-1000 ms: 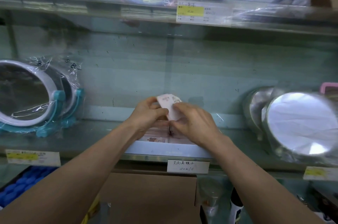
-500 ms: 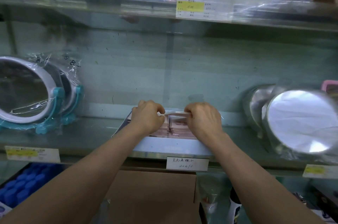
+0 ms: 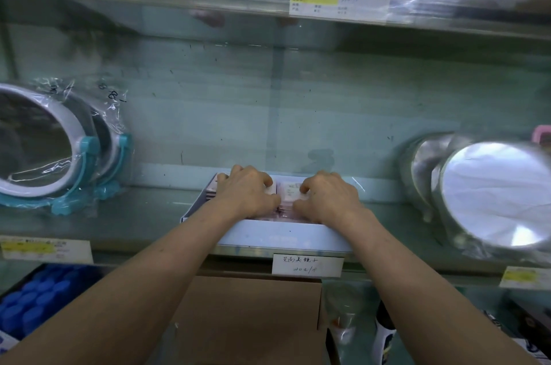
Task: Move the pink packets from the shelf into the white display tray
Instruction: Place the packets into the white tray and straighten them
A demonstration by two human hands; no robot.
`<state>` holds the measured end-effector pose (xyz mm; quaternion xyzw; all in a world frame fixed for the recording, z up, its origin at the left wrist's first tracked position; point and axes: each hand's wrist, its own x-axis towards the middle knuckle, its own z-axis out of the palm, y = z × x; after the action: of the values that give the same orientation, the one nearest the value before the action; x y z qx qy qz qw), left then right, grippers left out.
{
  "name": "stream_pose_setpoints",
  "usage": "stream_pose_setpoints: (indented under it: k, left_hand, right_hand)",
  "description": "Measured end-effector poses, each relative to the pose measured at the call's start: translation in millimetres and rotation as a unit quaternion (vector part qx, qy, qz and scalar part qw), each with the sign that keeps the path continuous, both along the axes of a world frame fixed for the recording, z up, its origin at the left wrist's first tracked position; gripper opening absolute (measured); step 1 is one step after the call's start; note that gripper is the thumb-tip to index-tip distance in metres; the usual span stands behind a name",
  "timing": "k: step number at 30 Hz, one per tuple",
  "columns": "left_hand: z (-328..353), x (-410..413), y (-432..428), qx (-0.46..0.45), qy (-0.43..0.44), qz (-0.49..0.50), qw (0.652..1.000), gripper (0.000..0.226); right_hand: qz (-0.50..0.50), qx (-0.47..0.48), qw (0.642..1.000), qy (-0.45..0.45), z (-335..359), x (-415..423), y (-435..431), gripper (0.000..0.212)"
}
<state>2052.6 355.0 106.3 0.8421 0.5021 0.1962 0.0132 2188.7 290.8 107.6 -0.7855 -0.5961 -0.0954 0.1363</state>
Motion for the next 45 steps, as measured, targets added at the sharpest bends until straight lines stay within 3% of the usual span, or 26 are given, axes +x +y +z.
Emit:
stream_pose_setpoints:
  k: [7, 10, 13, 19, 25, 29, 33, 37, 41, 45]
  left_hand:
    - [-2.2, -2.1, 6.8, 0.014, 0.03, -0.013, 0.999, 0.042]
    - [-1.6, -2.7, 5.9, 0.017, 0.035, -0.015, 0.999, 0.038]
    - [1.7, -3.2, 3.5, 0.006, 0.031, -0.027, 0.999, 0.034]
    - [17.2, -2.9, 12.2, -0.039, 0.085, -0.028, 0.995, 0.053]
    - [15.9, -3.7, 9.5, 0.022, 0.1, -0.011, 0.995, 0.036]
    - [15.8, 1.0, 3.5, 0.044, 0.134, 0.01, 0.99, 0.023]
    - [27.6, 1.0, -4.1, 0.005, 0.153, 0.005, 0.988, 0.018]
    - [24.7, -5.4, -6.0, 0.026, 0.15, 0.03, 0.988, 0.027]
    - [23.4, -20.9, -10.9, 0.05, 0.135, 0.064, 0.988, 0.016]
    - [26.7, -46.0, -22.4, 0.067, 0.126, 0.11, 0.984, 0.006]
  right_hand:
    - [0.034, -0.005, 0.999, -0.005, -1.0, 1.8, 5.0, 0.025]
    - [0.065, -0.013, 0.998, -0.007, 0.3, 1.3, 5.8, 0.007]
    - [0.078, -0.052, 0.995, -0.029, 1.4, 1.6, 4.0, 0.014]
    - [0.089, -0.086, 0.992, -0.035, 6.0, 10.2, 8.4, 0.046]
    - [0.101, -0.014, 0.993, -0.057, 1.8, 15.8, 5.1, 0.033]
    - [0.098, -0.05, 0.992, -0.054, 8.3, 13.7, 6.4, 0.031]
    - [0.099, -0.101, 0.99, 0.0, 19.9, 20.8, 2.5, 0.041]
    - [0.119, -0.055, 0.991, 0.009, 24.2, 17.8, -4.3, 0.044]
    - [0.156, -0.018, 0.988, 0.002, 26.6, -2.0, -10.6, 0.021]
    - [0.196, 0.014, 0.981, 0.008, 30.4, -34.4, -14.2, 0.029]
